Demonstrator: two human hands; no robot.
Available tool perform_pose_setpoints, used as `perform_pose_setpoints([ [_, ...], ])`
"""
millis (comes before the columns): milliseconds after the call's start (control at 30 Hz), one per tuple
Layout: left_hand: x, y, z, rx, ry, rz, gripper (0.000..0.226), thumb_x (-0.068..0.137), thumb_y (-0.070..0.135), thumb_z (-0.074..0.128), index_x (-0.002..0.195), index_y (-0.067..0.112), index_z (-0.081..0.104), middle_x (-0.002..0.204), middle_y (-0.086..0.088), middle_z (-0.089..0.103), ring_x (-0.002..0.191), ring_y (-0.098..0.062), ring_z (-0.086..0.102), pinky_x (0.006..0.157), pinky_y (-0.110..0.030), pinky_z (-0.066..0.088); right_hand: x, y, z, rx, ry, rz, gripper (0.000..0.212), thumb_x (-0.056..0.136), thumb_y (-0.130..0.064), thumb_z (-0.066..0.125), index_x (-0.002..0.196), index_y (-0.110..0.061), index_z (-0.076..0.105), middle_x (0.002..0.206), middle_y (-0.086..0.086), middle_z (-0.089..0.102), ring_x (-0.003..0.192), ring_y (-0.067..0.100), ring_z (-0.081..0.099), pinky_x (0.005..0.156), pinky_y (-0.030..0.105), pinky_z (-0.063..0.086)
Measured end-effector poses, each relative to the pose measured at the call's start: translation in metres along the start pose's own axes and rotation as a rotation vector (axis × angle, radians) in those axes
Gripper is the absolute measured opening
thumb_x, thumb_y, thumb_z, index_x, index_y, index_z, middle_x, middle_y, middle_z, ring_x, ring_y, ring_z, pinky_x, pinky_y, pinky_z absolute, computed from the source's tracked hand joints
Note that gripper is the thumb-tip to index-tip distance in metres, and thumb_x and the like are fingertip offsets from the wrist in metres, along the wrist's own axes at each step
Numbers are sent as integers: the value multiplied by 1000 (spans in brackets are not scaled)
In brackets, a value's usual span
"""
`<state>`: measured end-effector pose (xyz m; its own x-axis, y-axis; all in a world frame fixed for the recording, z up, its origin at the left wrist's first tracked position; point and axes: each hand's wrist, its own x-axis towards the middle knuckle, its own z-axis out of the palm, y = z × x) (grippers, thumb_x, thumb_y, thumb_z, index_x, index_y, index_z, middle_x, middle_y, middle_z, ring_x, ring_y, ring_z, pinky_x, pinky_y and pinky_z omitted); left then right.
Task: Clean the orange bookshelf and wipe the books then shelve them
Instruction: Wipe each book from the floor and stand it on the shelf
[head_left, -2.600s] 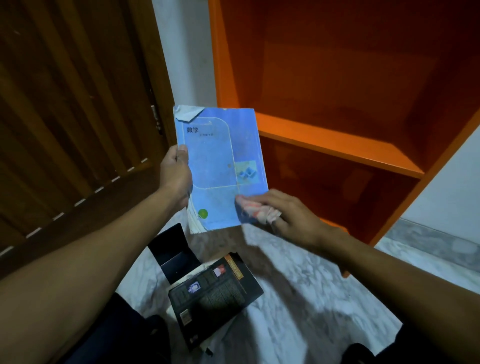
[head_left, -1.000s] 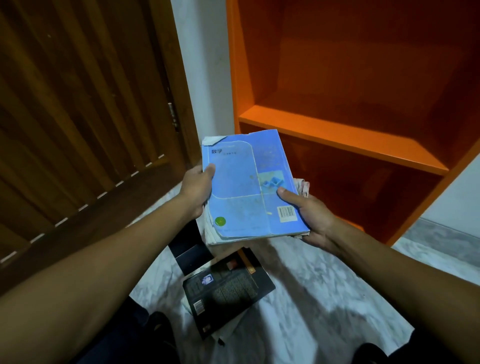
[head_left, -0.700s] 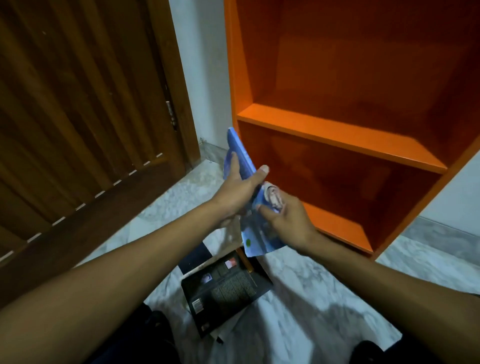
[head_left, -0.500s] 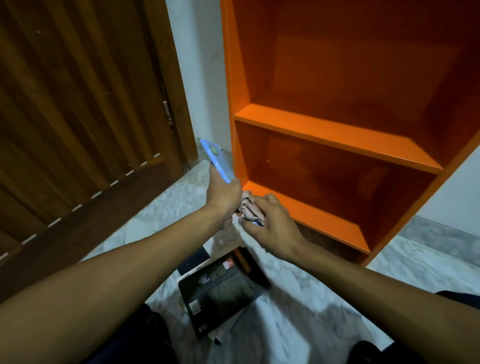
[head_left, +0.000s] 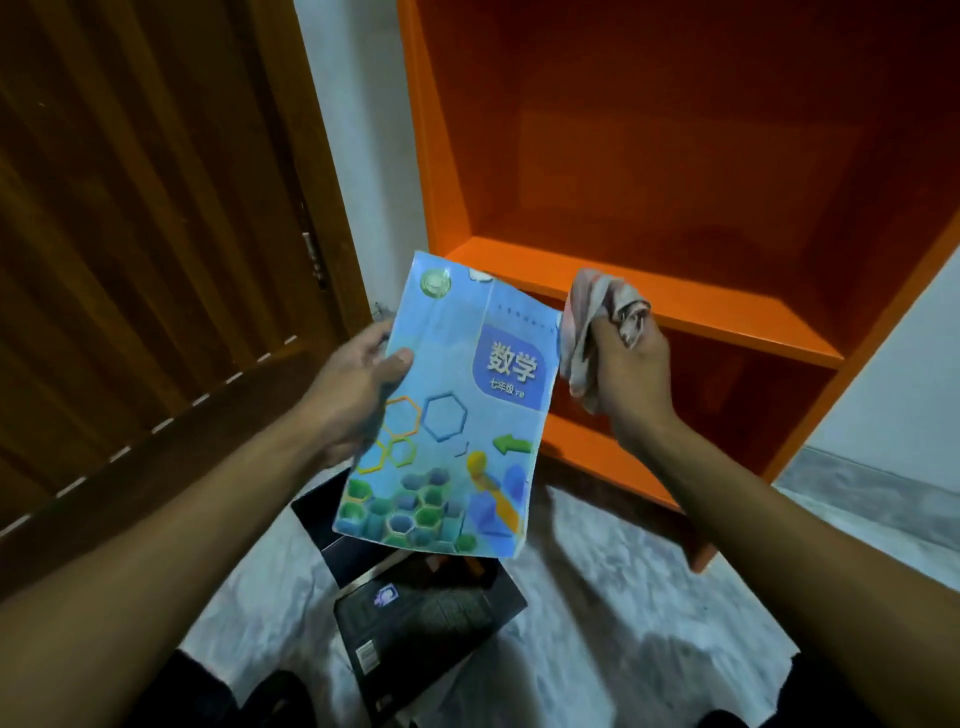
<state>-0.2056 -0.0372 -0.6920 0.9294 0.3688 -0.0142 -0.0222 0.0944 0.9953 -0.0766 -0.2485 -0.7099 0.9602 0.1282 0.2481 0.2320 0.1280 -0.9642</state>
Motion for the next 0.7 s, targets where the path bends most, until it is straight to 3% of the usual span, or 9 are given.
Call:
perform_pose_setpoints([
  [100, -7, 10, 0, -29, -55, 6, 32, 104, 9, 43, 129, 23, 58, 118, -3, 74, 97, -24, 74, 73, -36, 62, 6, 0, 9, -90, -128, -210, 35, 102, -31, 50, 137, -25, 50, 140, -5, 55, 129, 9, 52, 106, 34, 45],
  [200, -7, 10, 8, -106, -58, 11, 33, 104, 10, 43, 133, 19, 56, 119, -7, 72, 97, -25, 73, 75, -38, 62, -4, 16, 25, -356, -259, -405, 50, 102, -17, 47, 151, -20, 39, 158, -2, 36, 147, 10, 29, 119, 48, 27],
  [300, -1, 7, 13, -175, -9, -3, 33, 105, 13, 44, 136, 17, 55, 121, -11, 71, 95, -26, 73, 73, -38, 61, -37, 31, 38, -317, -451, -424, 55, 101, -7, 52, 153, -17, 35, 161, -4, 29, 149, 10, 24, 120, 49, 24],
  [433, 4, 8, 13, -313, 113, -38, 27, 106, 16, 42, 124, 18, 62, 115, -9, 73, 95, -26, 74, 72, -42, 62, -74, 36, 40, -201, -581, -229, 70, 94, -42, 61, 154, -23, 29, 160, -13, 27, 147, 3, 25, 119, 33, 28],
  [567, 8, 7, 5, -385, 256, -84, 25, 107, 23, 41, 117, 22, 64, 116, -5, 74, 102, -27, 73, 85, -50, 58, -100, 46, 40, -221, -589, -234, 62, 92, -52, 58, 147, -28, 40, 147, -9, 43, 137, 2, 39, 110, 22, 35],
  [633, 8, 6, 0, -398, 331, -93, 25, 108, 25, 40, 115, 23, 64, 114, -4, 75, 98, -26, 74, 85, -51, 58, -107, 53, 39, -267, -568, -225, 47, 93, -44, 62, 137, -35, 47, 130, -6, 50, 123, 0, 48, 101, 16, 38],
  [700, 7, 6, -5, -386, 388, -91, 24, 108, 25, 40, 114, 23, 63, 110, -3, 76, 93, -26, 75, 80, -50, 60, -111, 53, 36, -319, -602, -249, 40, 93, -27, 67, 131, -31, 56, 119, -7, 51, 112, -2, 52, 94, 12, 40],
])
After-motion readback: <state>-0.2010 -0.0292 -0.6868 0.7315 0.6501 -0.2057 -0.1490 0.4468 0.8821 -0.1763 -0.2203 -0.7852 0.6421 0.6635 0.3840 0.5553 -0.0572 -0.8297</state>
